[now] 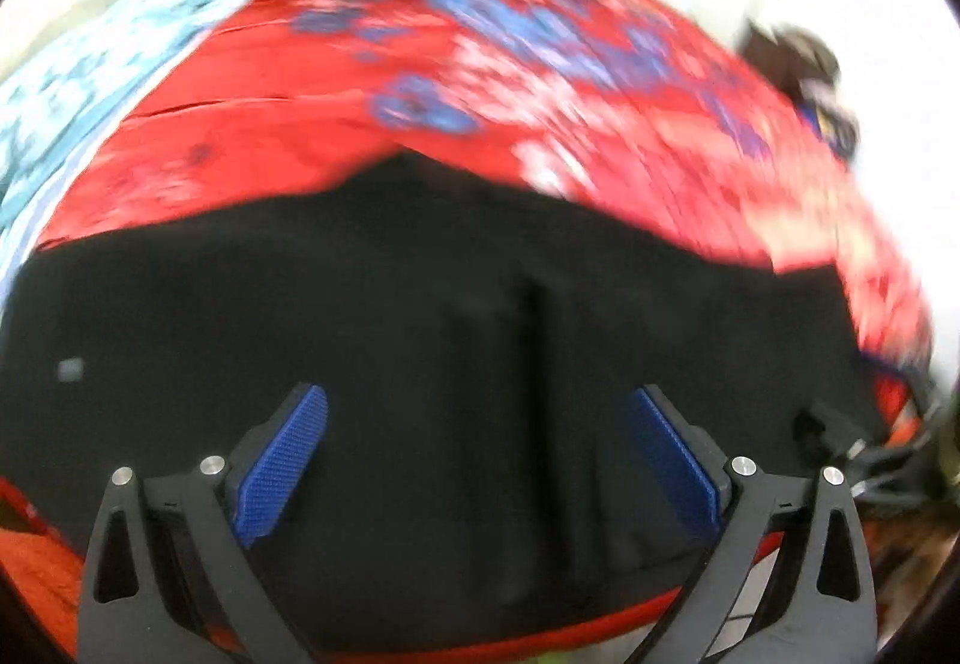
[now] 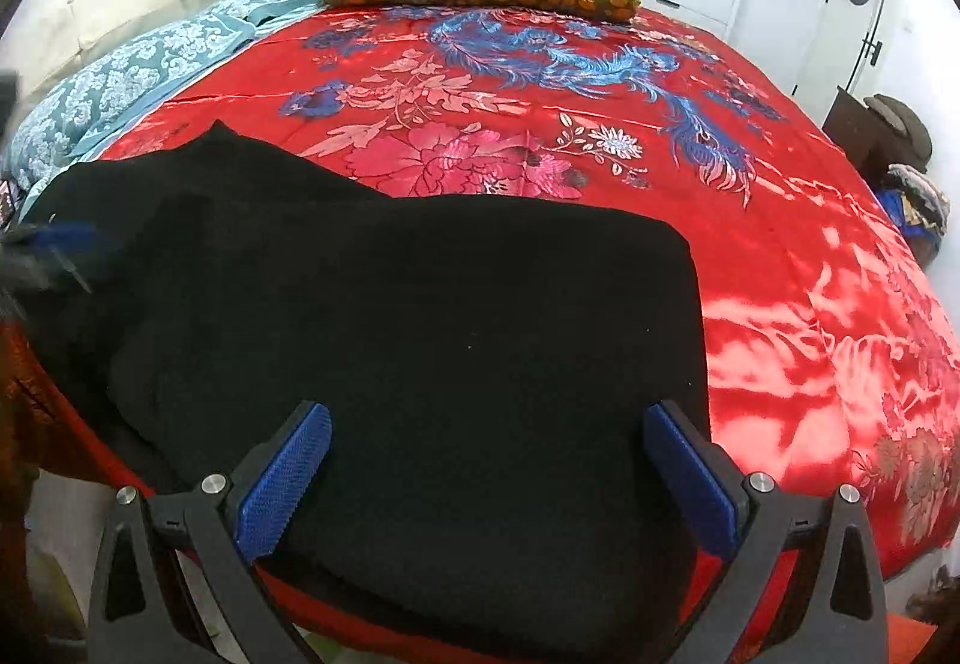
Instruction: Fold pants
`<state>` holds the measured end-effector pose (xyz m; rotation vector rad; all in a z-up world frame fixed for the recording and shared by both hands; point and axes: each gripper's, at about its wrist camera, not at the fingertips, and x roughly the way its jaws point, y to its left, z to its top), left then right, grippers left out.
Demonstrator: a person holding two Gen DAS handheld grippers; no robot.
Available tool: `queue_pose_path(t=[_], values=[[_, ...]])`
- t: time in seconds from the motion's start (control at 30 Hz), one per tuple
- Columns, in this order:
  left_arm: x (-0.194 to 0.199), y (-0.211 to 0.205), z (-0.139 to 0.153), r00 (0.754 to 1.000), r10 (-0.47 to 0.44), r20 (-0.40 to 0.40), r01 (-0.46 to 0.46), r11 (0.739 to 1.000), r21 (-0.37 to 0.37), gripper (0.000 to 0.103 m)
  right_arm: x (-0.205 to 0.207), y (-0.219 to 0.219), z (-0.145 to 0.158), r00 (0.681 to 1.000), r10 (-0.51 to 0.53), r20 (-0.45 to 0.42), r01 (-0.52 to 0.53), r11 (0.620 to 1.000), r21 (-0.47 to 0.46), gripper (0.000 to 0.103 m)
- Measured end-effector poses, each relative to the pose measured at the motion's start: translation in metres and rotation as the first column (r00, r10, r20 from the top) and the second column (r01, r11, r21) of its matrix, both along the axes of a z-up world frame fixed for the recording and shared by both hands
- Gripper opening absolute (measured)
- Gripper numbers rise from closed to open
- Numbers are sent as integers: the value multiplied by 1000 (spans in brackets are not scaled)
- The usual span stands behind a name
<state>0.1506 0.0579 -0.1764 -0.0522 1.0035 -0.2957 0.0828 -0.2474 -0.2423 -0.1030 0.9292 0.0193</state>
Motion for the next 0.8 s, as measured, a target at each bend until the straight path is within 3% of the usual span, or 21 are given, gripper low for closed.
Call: queue_pose_path(t=[0.1,0.17,0.23,0.33,0.4,0.5,0.53,0.57,0.6,0.63,0.7,0.8], values=[[19,76,21,989,150,-2,-150,988,-42,102,2,2,-2,1000,1,-5,-1,1000,-4,103],[37,141,25,966,257,-31,-258,965,-50,102,3,2,-2,1000,7,-5,-7,1000,-5,103],[56,201,16,940,321,-113,-328,943,-47,102,2,4,-3,1000,14,-4,-14,1000,-11,103],[72,251,-10,920,329,-214,-337,941,-1,102,1,6,-5,1000,17,-5,-17,1000,-12,103],[80,255,-29,916,309,-256,-318,948,9,102,2,7,-6,1000,14,-6,-14,1000,-8,103],[89,251,-56,920,220,-324,-260,962,-85,102,2,10,-6,1000,21,-10,-21,1000,-9,103],[89,248,-56,927,212,-309,-252,963,-95,101,2,12,-6,1000,23,-11,-23,1000,-10,103],[88,243,-53,939,196,-283,-236,965,-112,87,1,12,-6,1000,25,-11,-25,1000,-11,103],[86,239,-52,945,169,-278,-215,966,-144,62,1,12,-6,1000,29,-12,-29,1000,-11,103],[85,235,-51,944,162,-288,-208,968,-139,58,0,12,-5,999,30,-12,-30,1000,-10,103],[80,232,-43,945,162,-283,-200,974,-110,32,0,12,-5,999,31,-13,-31,1000,-2,103],[77,237,-22,917,225,-328,-294,939,-178,21,3,10,-2,999,33,-9,-32,999,26,103]])
